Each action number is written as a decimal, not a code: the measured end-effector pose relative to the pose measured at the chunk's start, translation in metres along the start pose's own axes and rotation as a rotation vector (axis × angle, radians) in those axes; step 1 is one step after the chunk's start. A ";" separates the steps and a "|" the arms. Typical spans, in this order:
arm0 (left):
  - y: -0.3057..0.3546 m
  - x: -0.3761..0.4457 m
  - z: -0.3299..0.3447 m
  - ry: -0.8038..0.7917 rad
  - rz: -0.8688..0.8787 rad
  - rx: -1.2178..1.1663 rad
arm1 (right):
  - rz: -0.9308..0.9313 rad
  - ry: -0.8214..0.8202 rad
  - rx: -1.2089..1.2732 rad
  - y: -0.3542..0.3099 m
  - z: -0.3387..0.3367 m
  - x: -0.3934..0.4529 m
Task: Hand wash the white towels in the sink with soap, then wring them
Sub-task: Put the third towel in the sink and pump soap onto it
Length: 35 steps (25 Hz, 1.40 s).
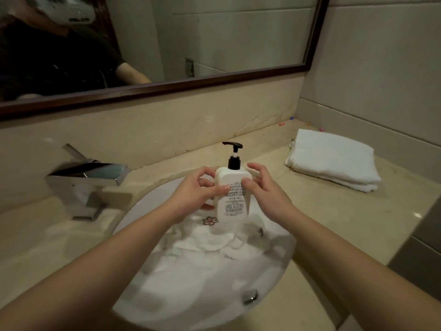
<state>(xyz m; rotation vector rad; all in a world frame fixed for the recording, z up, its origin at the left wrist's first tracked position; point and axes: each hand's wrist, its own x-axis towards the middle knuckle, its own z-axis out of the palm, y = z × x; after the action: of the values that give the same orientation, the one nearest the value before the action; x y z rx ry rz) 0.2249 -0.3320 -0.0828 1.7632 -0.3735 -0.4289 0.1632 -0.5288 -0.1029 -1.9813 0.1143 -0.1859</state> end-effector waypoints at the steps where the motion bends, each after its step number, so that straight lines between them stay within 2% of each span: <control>1: -0.005 -0.013 -0.002 -0.001 -0.012 -0.001 | -0.015 -0.043 0.002 -0.004 0.005 -0.009; 6: -0.024 -0.053 -0.013 0.019 -0.061 -0.042 | -0.178 -0.108 -0.139 -0.021 0.031 -0.036; 9: -0.039 -0.069 -0.015 -0.023 -0.129 -0.077 | -0.214 -0.183 -0.230 -0.024 0.036 -0.042; 19: -0.061 -0.067 -0.027 -0.186 -0.132 -0.111 | -0.126 -0.259 -0.311 -0.023 0.040 -0.036; 35: -0.072 -0.058 -0.024 -0.212 -0.158 -0.125 | -0.128 -0.224 -0.318 -0.016 0.044 -0.039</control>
<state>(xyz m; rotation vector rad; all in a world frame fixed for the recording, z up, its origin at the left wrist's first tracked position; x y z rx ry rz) 0.1867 -0.2683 -0.1426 1.6351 -0.3497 -0.7400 0.1329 -0.4760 -0.1086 -2.3131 -0.1364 -0.0278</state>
